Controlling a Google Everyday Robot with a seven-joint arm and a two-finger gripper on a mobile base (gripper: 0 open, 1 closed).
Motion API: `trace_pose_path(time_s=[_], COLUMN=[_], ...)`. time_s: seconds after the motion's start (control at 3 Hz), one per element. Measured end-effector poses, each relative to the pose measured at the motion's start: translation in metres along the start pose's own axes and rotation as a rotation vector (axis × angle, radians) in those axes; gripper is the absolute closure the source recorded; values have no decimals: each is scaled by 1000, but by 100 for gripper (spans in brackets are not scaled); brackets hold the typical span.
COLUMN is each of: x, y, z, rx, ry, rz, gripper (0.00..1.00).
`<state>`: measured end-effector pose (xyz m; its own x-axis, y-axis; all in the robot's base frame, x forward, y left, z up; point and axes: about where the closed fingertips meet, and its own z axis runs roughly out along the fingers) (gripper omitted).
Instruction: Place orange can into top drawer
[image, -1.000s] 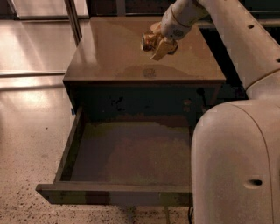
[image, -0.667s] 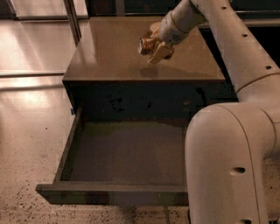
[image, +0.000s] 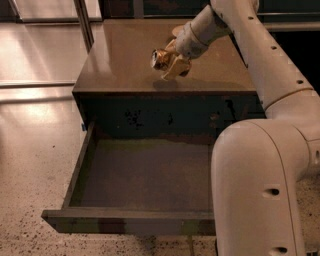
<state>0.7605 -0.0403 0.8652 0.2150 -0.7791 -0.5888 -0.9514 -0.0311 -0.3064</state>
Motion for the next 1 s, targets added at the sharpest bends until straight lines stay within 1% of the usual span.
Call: trace_pose_path(time_s=[0.33,0.67,1.0], x=[-17,-45,-75], y=[16,49,92], z=[-6,-27,-49], rx=[-17,-31,-56], ry=[-11,-32,-43], rz=[-35,-87,-140], gripper=[100,100,100])
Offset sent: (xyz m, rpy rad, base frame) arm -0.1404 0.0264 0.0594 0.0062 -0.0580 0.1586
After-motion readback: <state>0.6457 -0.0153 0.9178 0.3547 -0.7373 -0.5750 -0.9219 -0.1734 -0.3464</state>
